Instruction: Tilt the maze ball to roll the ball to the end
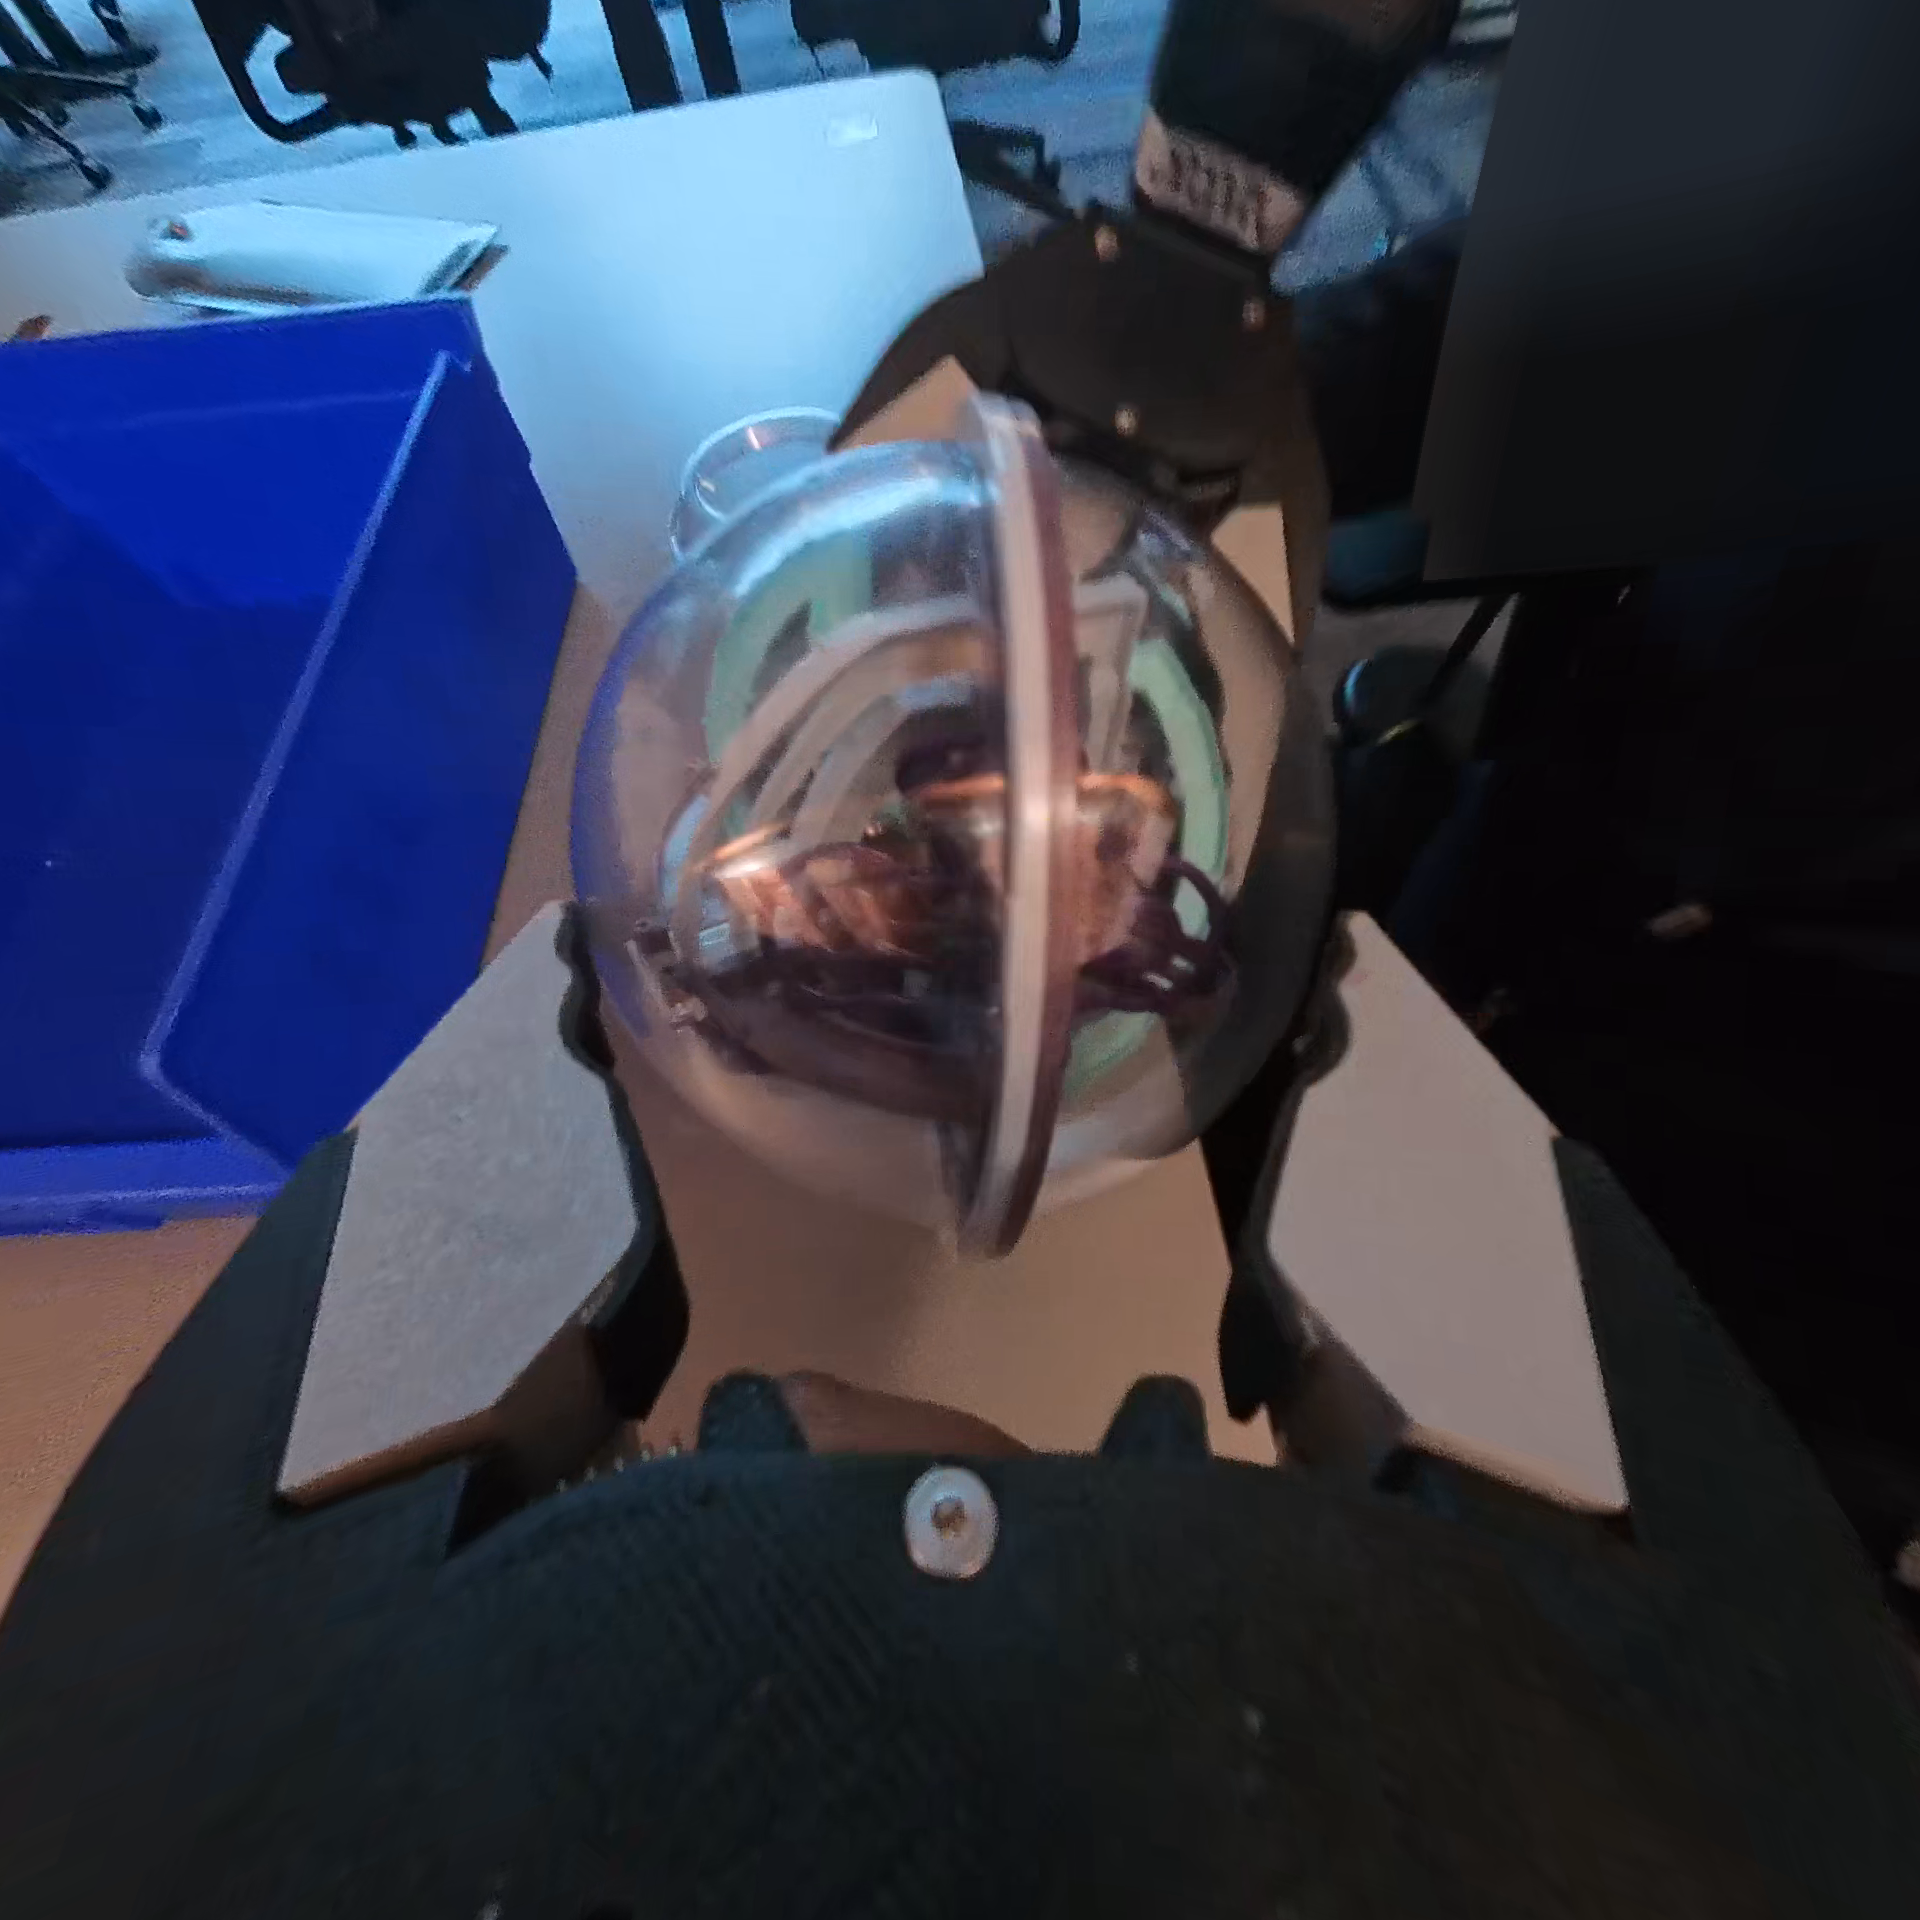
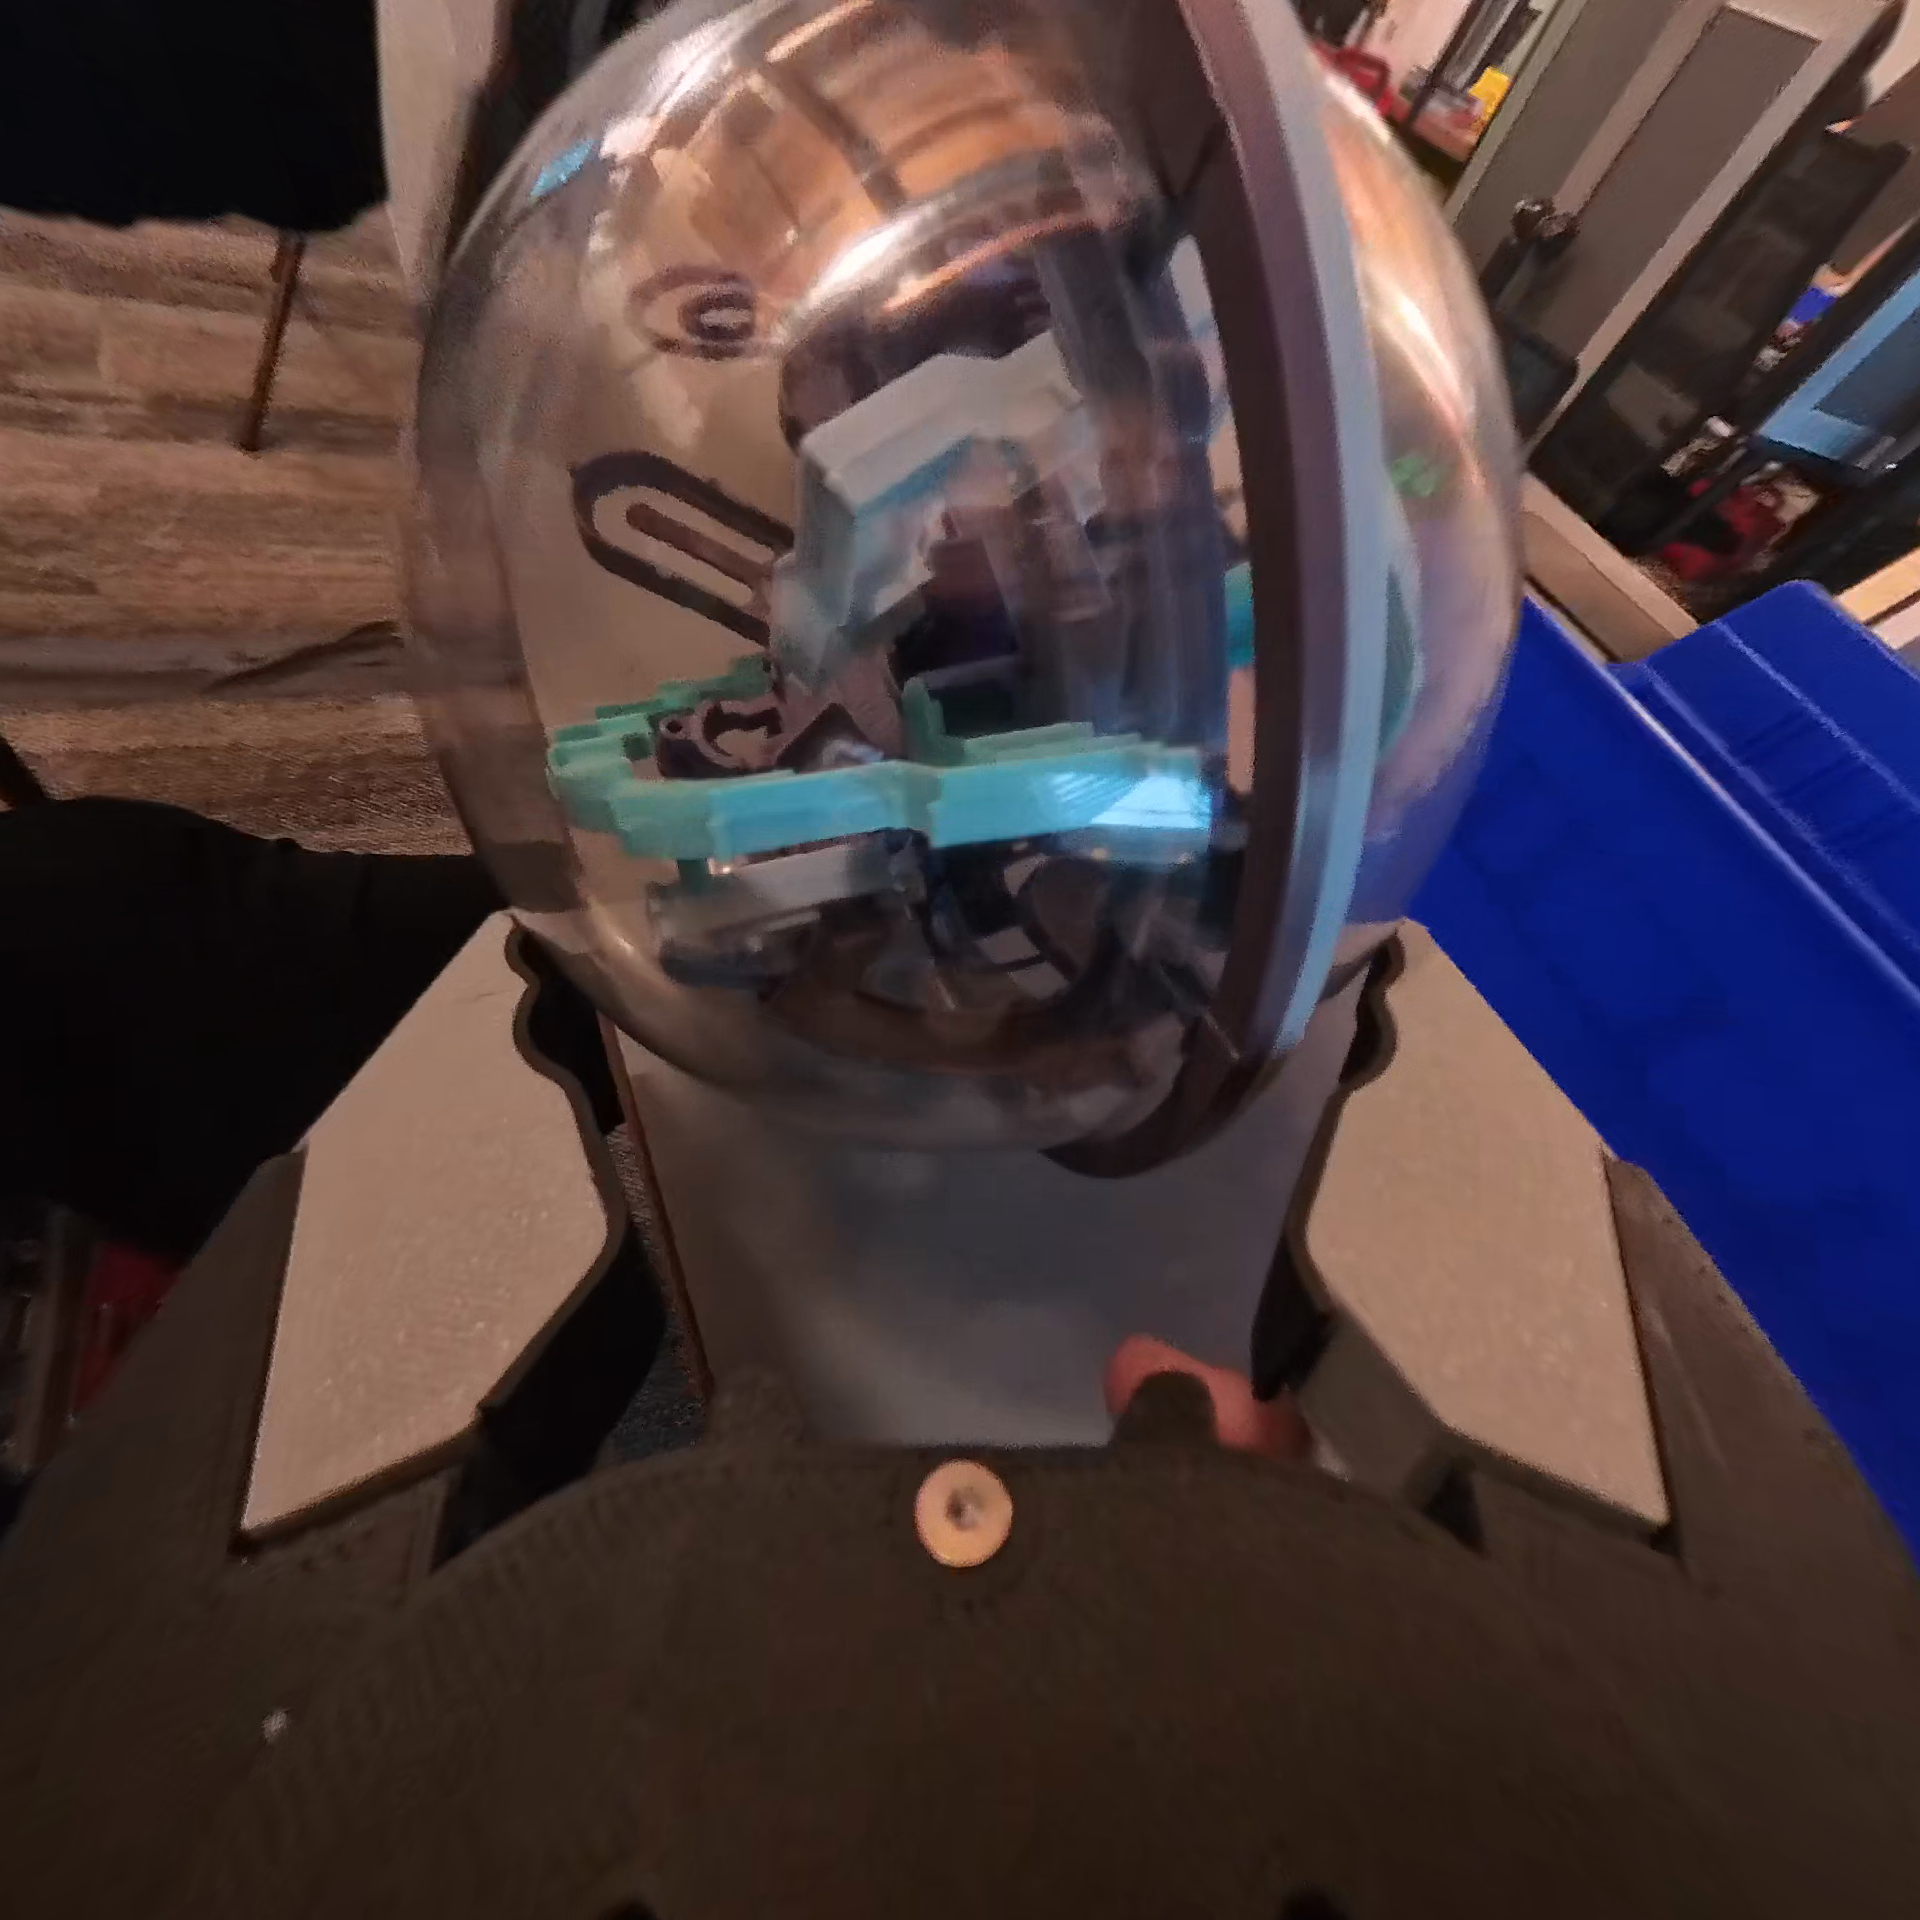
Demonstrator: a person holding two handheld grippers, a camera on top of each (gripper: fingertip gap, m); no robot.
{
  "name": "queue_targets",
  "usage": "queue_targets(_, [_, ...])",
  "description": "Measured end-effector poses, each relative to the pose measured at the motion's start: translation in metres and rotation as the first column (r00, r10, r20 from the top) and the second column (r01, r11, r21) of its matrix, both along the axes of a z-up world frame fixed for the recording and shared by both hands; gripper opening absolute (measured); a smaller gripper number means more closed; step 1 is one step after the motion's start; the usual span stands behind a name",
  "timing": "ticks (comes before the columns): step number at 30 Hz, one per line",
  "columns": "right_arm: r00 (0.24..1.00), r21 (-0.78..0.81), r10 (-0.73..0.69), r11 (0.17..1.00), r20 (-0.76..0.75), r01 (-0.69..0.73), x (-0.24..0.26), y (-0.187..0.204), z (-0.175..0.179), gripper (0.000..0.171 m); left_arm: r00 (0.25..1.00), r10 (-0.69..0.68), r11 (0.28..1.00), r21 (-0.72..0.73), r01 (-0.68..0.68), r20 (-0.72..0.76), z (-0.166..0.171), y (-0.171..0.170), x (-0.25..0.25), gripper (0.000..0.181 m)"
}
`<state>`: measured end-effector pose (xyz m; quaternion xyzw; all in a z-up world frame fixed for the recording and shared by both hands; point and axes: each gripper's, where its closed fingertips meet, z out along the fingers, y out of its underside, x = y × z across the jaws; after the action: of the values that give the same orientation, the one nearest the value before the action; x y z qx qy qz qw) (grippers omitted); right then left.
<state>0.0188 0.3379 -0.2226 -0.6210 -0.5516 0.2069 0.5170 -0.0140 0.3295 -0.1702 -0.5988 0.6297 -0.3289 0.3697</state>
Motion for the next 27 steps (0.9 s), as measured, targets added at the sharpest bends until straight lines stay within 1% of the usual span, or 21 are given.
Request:
queue_targets(2, [0.999,0.039,-0.036,0.999,0.032,0.035,0.0,0.001,-0.005,0.147,0.999,0.018,0.999,-0.034,-0.018,0.027,0.008,0.0,0.002,0.127])
queue_targets(3, [0.996,0.065,-0.065,0.996,0.057,0.061,0.001,0.003,-0.008,0.147,0.999,0.028,0.999,-0.026,-0.028,0.022,0.01,0.0,0.004,0.125])
queue_targets(5, [0.99,0.109,-0.114,0.988,0.08,0.105,0.002,0.005,-0.009,0.146,0.999,0.03,0.998,0.052,-0.028,-0.038,0.005,-0.001,0.006,0.129])
queue_targets(7, [0.993,0.107,-0.106,0.989,0.043,0.1,-0.001,0.0,-0.004,0.144,0.992,0.012,0.989,0.147,0.006,-0.126,-0.006,-0.003,0.006,0.137])
queue_targets(10, [0.997,0.045,-0.071,0.996,-0.006,0.071,-0.002,-0.006,0.003,0.142,0.98,0.007,0.978,0.207,0.035,-0.197,-0.016,-0.001,0.004,0.143])
queue_targets(15, [0.998,-0.05,-0.026,0.998,-0.065,0.023,-0.002,-0.013,0.01,0.141,0.98,-0.033,0.978,0.193,0.073,-0.199,-0.017,0.001,0.001,0.144])
queue_targets(19, [0.99,-0.133,0.044,0.989,-0.137,-0.063,0.002,-0.022,0.018,0.139,0.976,-0.082,0.972,0.198,0.123,-0.203,-0.018,0.002,-0.002,0.144])
queue_targets(22, [0.965,-0.231,0.108,0.959,-0.239,-0.164,0.013,-0.025,0.032,0.14,0.972,-0.092,0.968,0.209,0.138,-0.215,-0.02,0.009,-0.004,0.144])
queue_targets(23, [0.955,-0.26,0.136,0.943,-0.264,-0.207,0.017,-0.024,0.036,0.137,0.97,-0.093,0.966,0.215,0.142,-0.224,-0.022,0.012,-0.005,0.144])
queue_targets(24, [0.948,-0.294,0.152,0.926,-0.279,-0.235,0.022,-0.02,0.038,0.136,0.967,-0.098,0.963,0.222,0.151,-0.233,-0.023,0.015,-0.006,0.143])
queue_targets(26, [0.948,-0.373,0.147,0.894,-0.282,-0.249,0.028,-0.004,0.037,0.139,0.963,-0.114,0.958,0.229,0.171,-0.244,-0.024,0.018,-0.006,0.143])
queue_targets(27, [0.947,-0.415,0.155,0.871,-0.281,-0.265,0.029,0.003,0.035,0.135,0.962,-0.119,0.957,0.228,0.177,-0.245,-0.024,0.019,-0.005,0.143])
